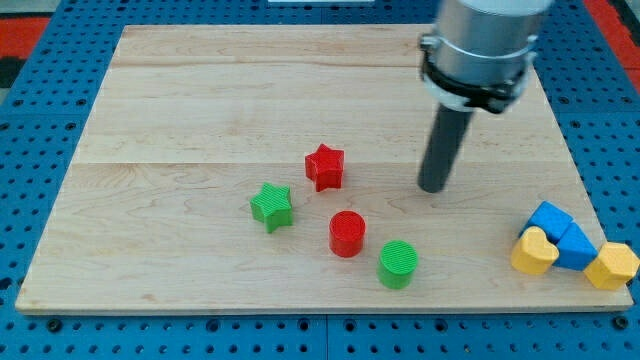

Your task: Nudge the yellow heart down a bit

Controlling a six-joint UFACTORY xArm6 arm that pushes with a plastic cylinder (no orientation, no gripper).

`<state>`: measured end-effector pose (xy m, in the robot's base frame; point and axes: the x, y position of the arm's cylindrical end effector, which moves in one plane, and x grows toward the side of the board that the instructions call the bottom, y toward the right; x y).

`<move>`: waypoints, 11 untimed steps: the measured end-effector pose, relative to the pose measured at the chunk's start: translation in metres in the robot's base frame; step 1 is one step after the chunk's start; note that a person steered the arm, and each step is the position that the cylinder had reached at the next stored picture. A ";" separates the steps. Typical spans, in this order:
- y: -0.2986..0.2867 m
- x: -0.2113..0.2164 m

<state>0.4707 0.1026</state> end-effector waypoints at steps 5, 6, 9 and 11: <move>-0.035 0.053; -0.009 0.057; 0.065 0.081; 0.107 0.099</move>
